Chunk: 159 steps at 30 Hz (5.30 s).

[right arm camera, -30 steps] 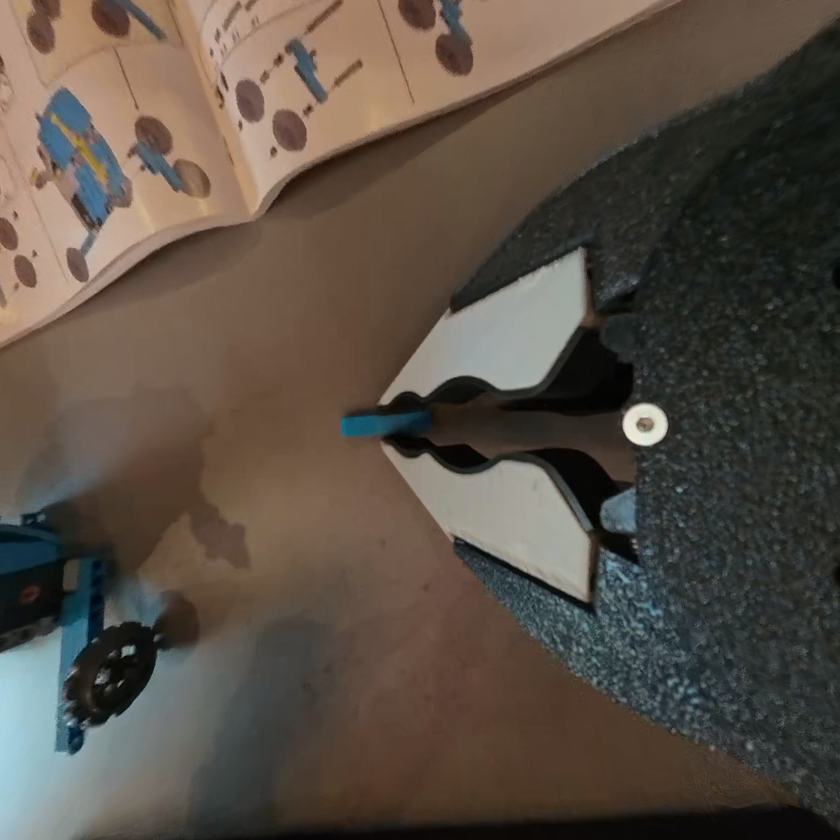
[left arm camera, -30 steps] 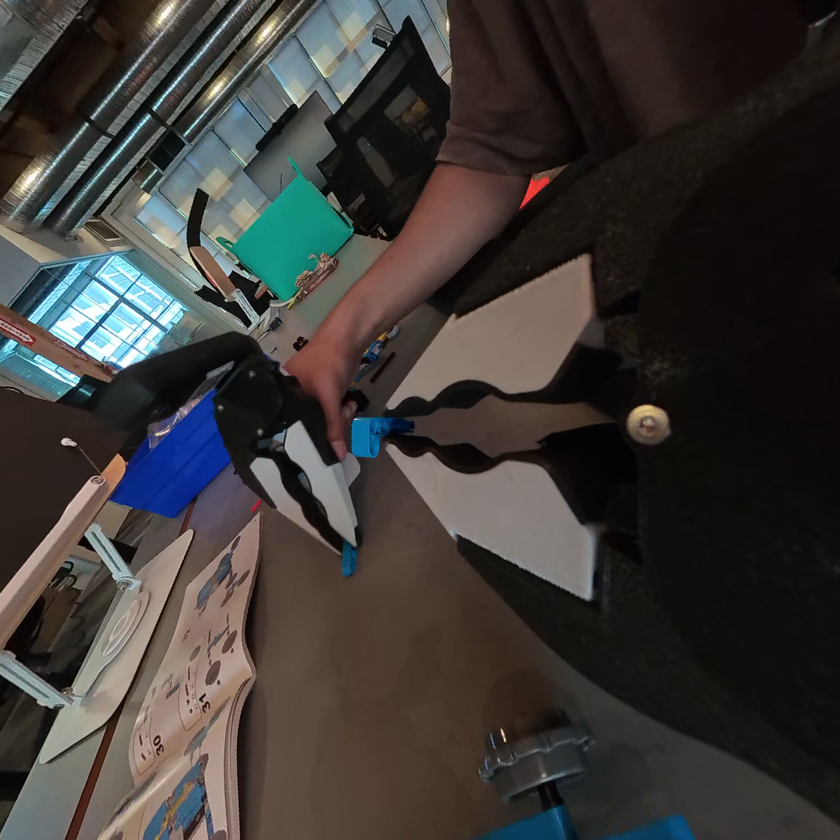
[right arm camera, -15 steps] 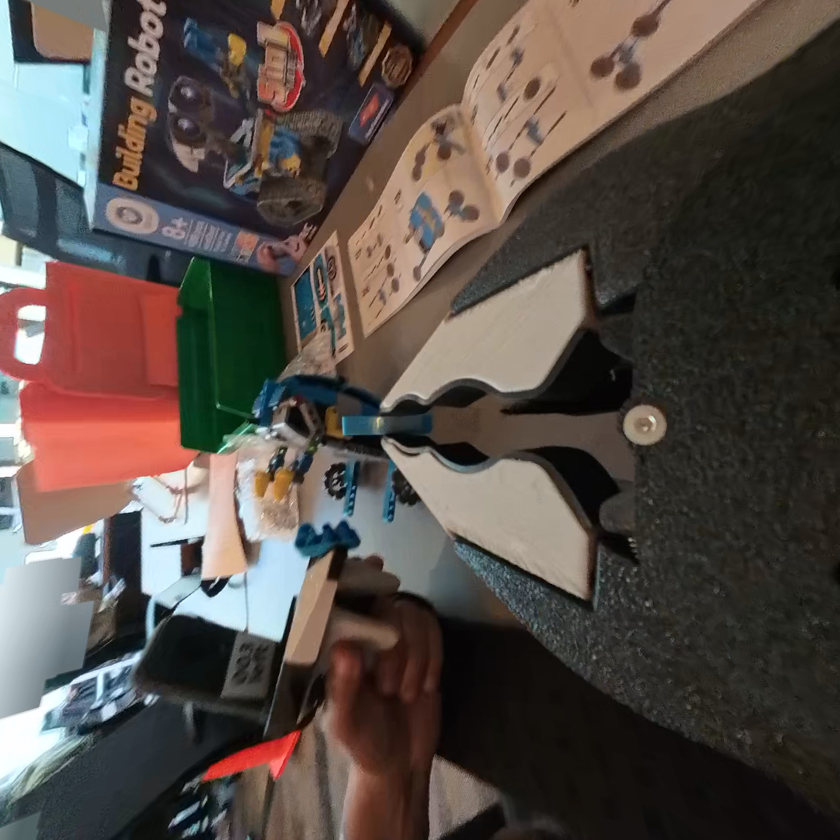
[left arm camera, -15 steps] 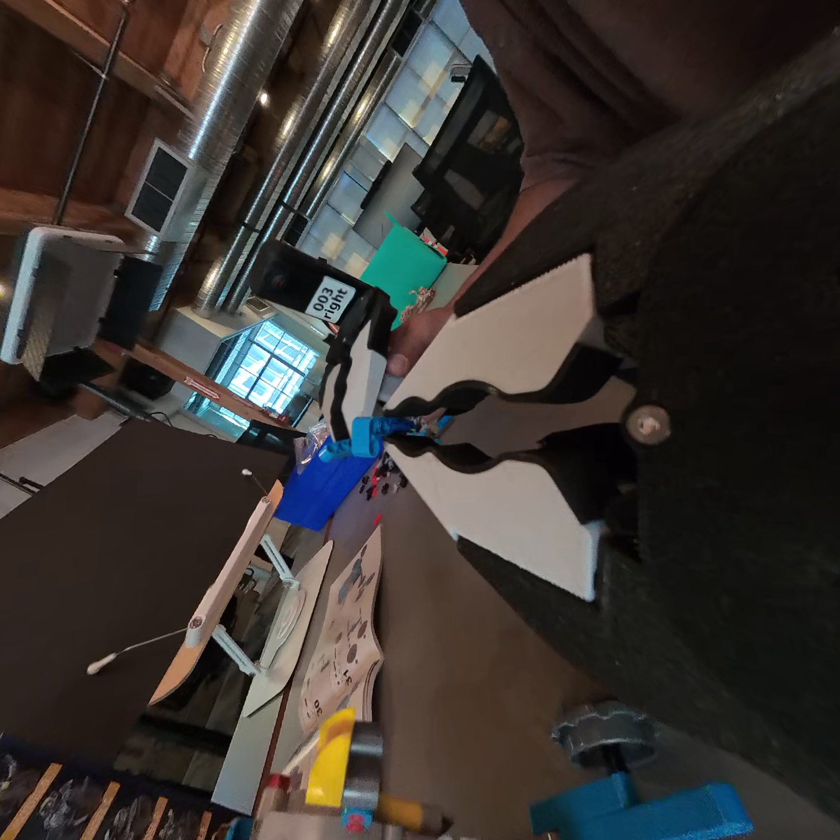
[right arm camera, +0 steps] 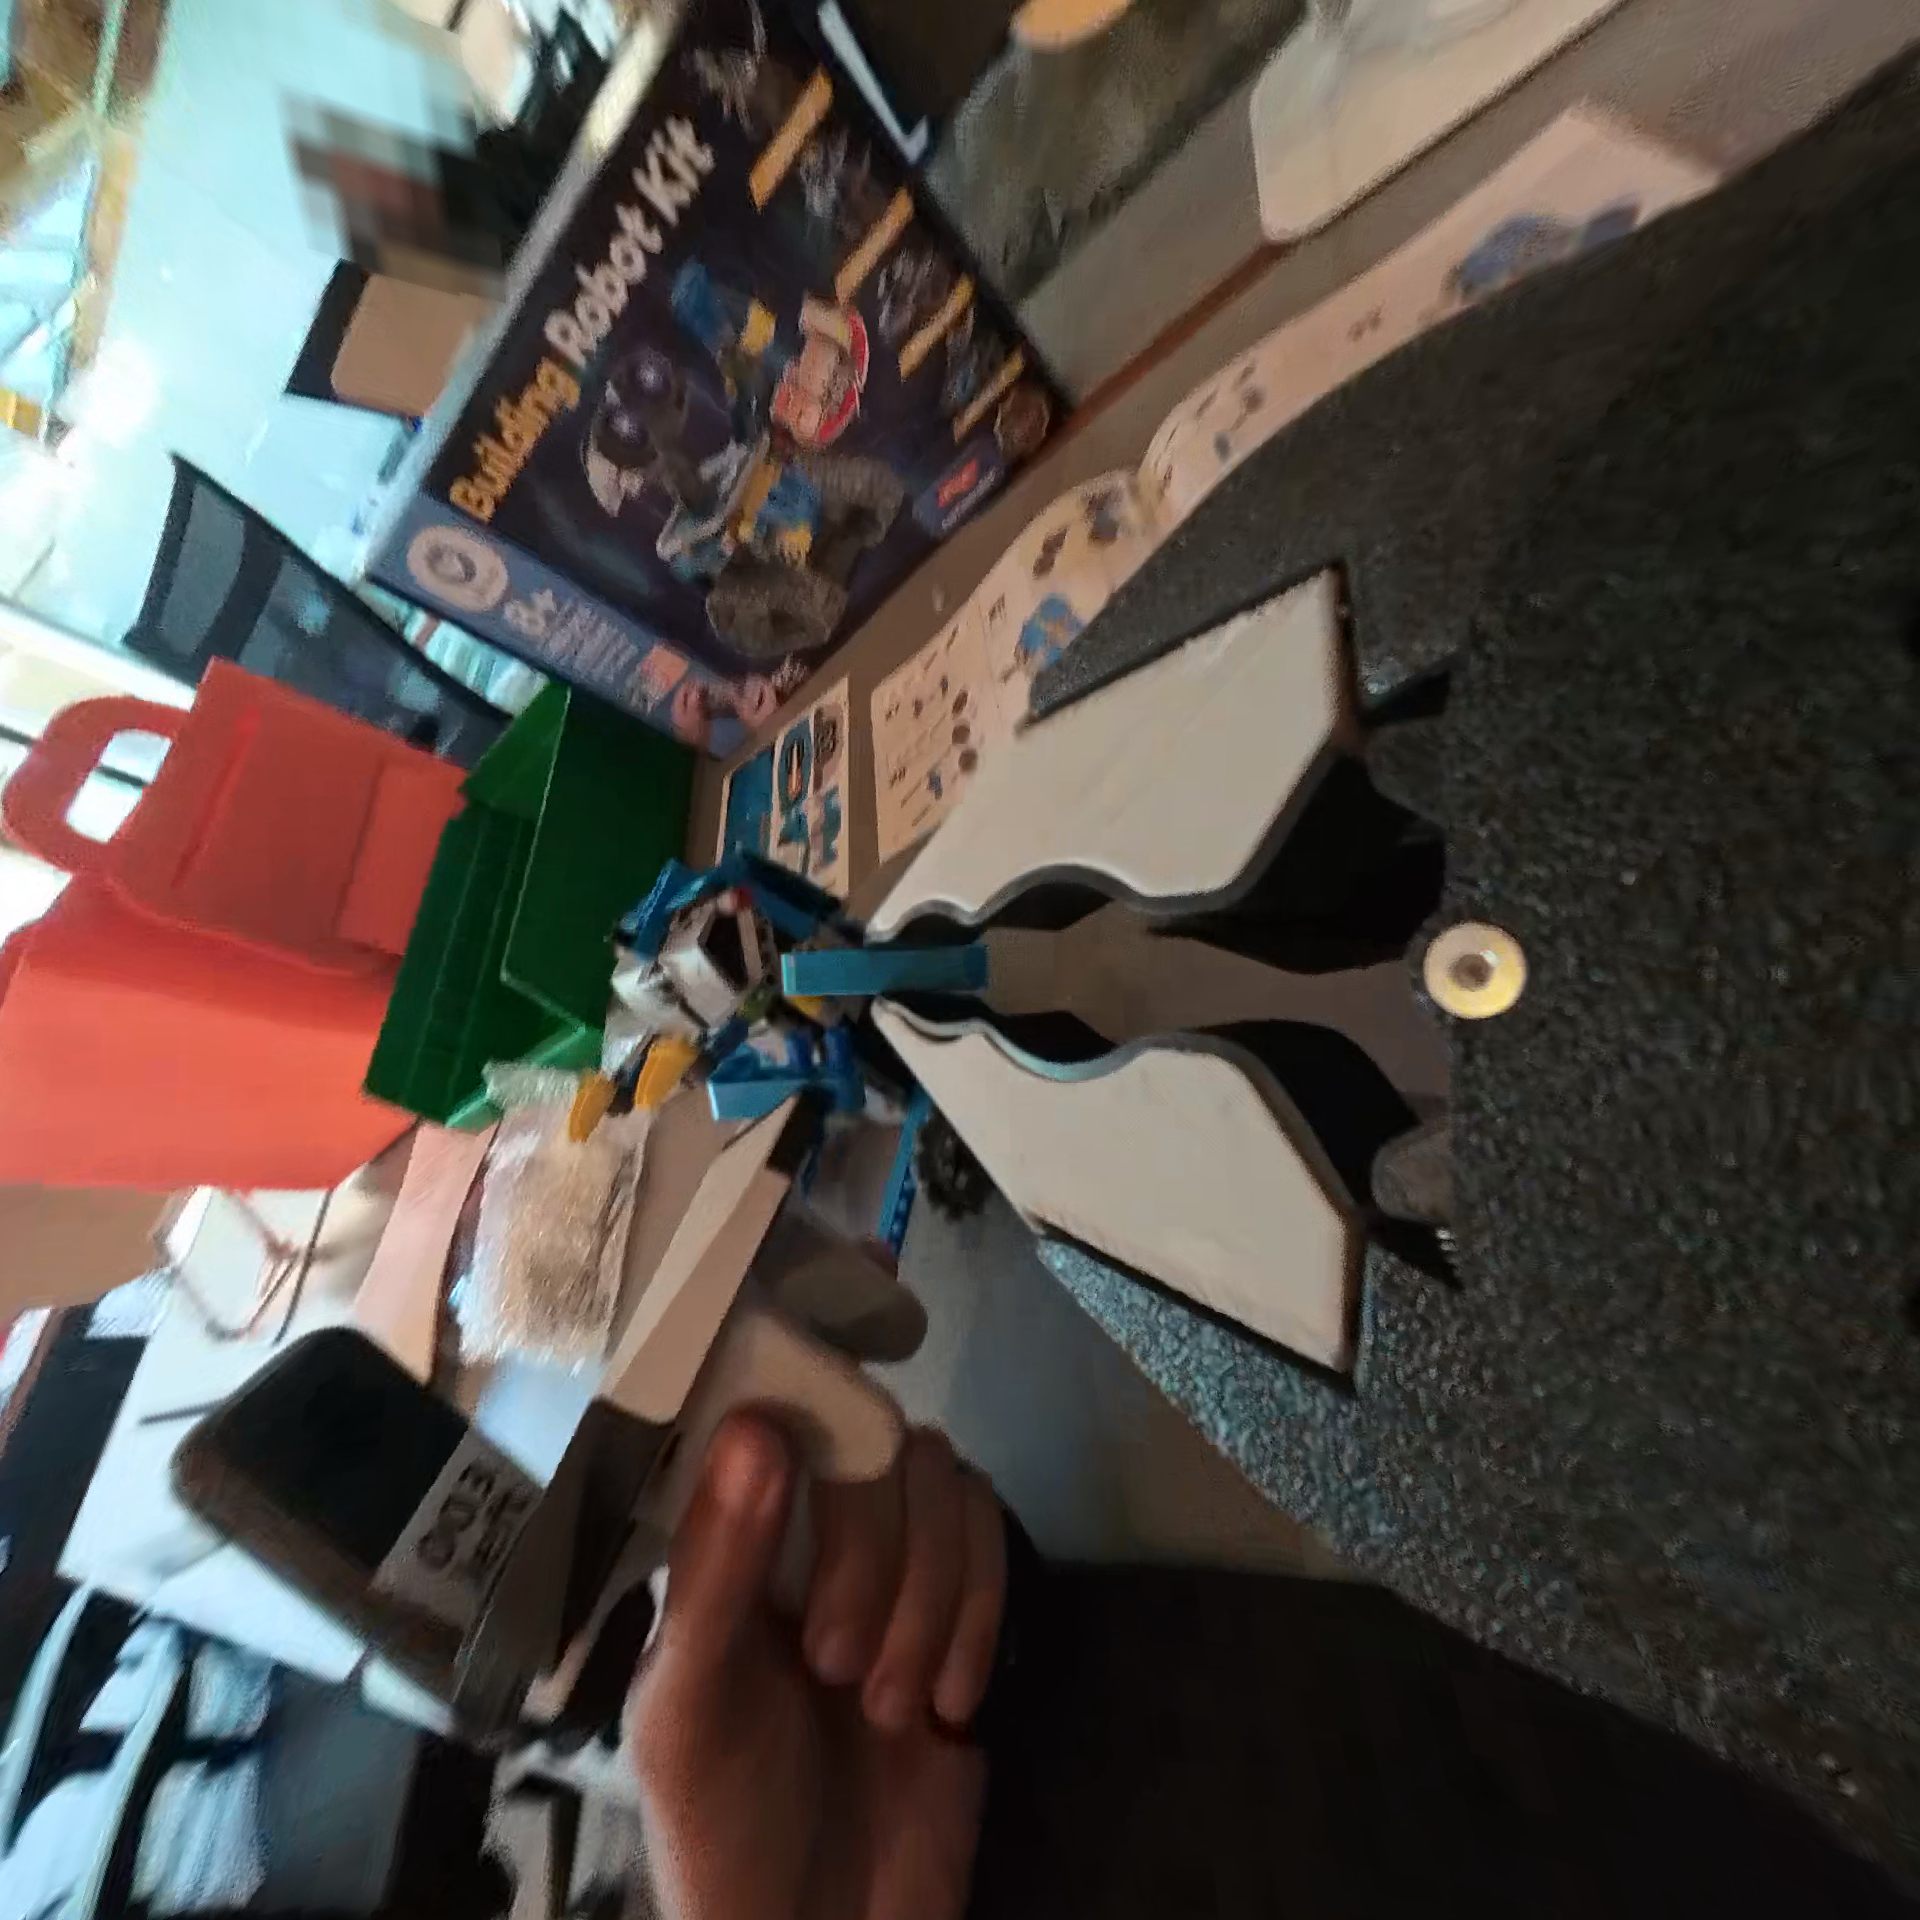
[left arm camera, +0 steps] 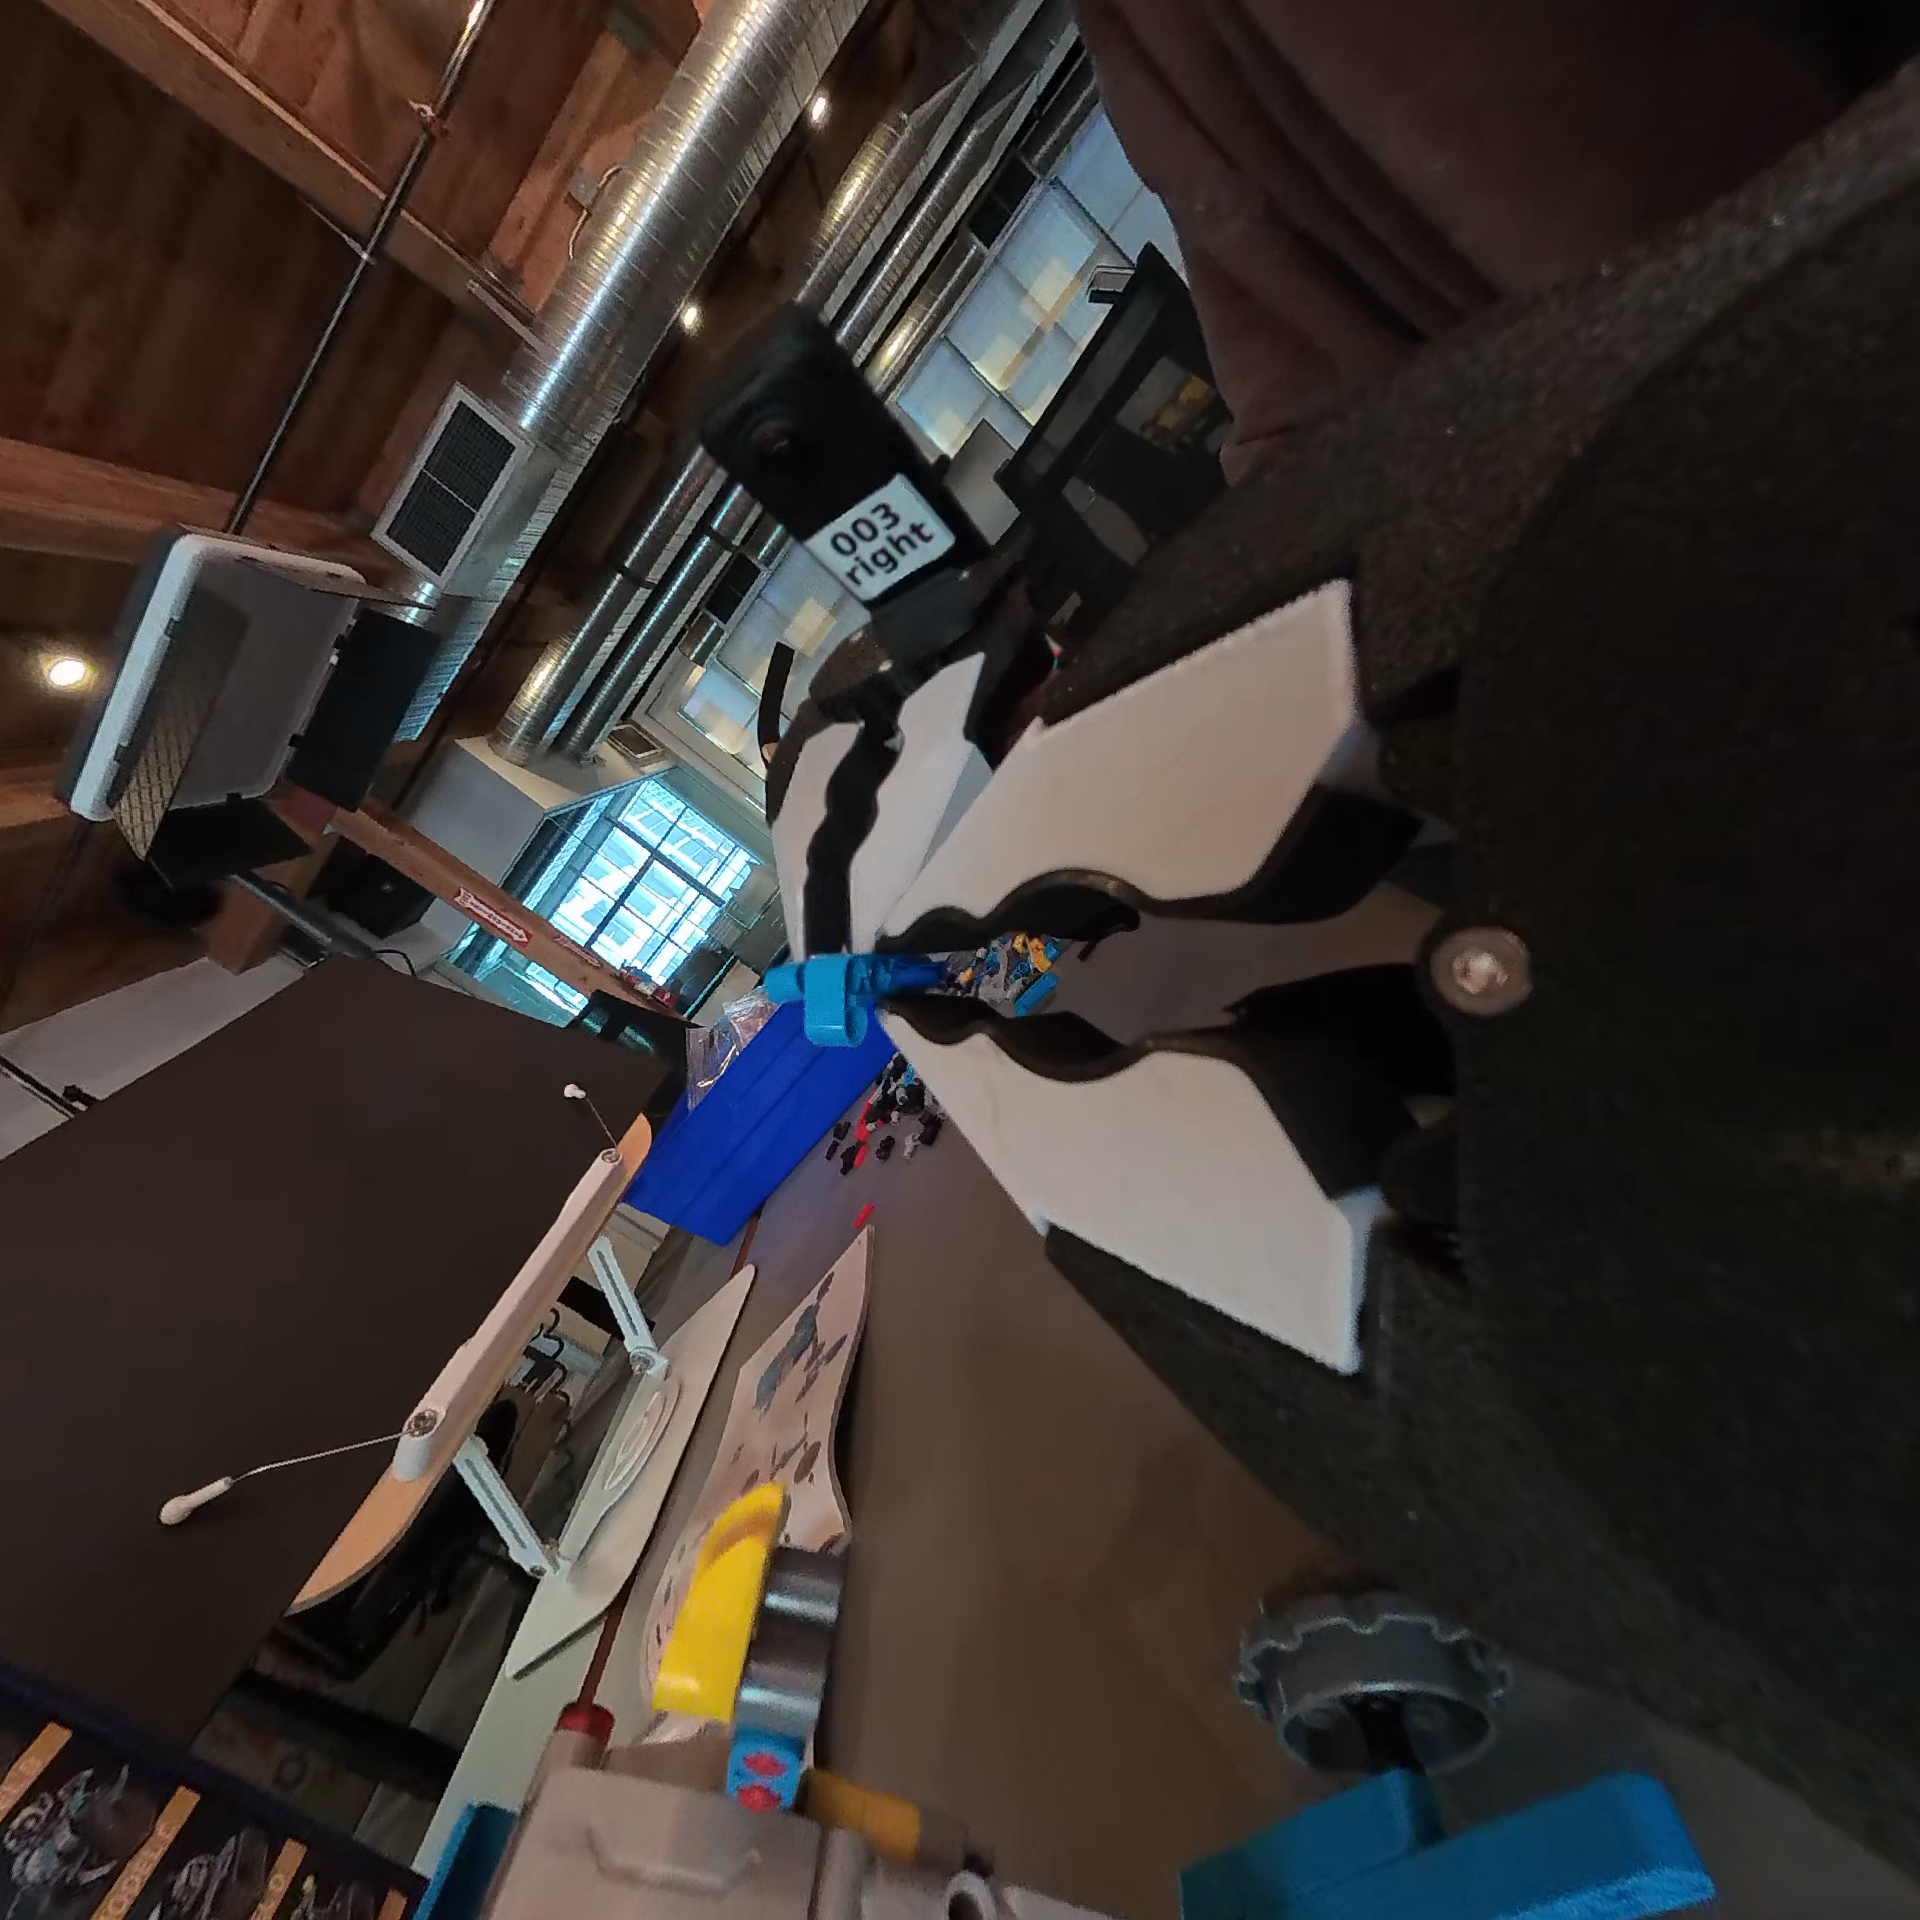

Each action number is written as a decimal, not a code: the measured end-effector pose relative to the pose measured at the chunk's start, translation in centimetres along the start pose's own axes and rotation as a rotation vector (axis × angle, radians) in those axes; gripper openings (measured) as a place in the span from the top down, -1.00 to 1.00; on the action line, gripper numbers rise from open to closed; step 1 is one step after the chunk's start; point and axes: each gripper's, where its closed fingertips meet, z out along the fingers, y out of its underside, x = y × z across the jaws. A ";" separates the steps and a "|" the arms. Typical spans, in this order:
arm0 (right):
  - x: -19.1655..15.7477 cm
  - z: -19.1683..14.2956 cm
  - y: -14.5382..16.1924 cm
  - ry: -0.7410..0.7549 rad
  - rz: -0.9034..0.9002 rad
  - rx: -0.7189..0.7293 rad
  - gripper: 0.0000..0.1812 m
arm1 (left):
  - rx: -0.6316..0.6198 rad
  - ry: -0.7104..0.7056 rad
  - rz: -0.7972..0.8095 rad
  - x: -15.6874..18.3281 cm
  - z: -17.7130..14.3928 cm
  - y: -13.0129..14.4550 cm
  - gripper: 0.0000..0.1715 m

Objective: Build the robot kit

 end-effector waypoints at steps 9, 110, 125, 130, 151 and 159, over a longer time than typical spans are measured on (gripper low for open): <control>-0.9 0.0 -0.2 0.002 -0.133 0.013 0.92 | -0.023 0.006 0.002 0.1 0.1 0.4 0.93; -4.4 0.3 4.6 -0.458 0.450 -0.195 0.91 | -0.151 0.084 0.149 1.6 -1.6 1.0 0.93; -4.4 -2.2 -0.5 -0.695 0.607 0.033 0.91 | -0.278 0.183 0.101 2.4 -0.8 2.8 0.93; -4.4 -2.4 0.0 -0.707 0.609 0.031 0.92 | -0.309 0.185 0.105 2.3 -0.7 3.3 0.93; -4.2 -2.9 -0.1 -0.833 0.769 0.074 0.91 | -0.339 0.172 0.113 2.1 -0.6 3.8 0.93; -4.0 -2.5 0.6 -0.783 0.703 0.028 0.91 | -0.355 0.170 0.122 2.2 -0.6 4.0 0.93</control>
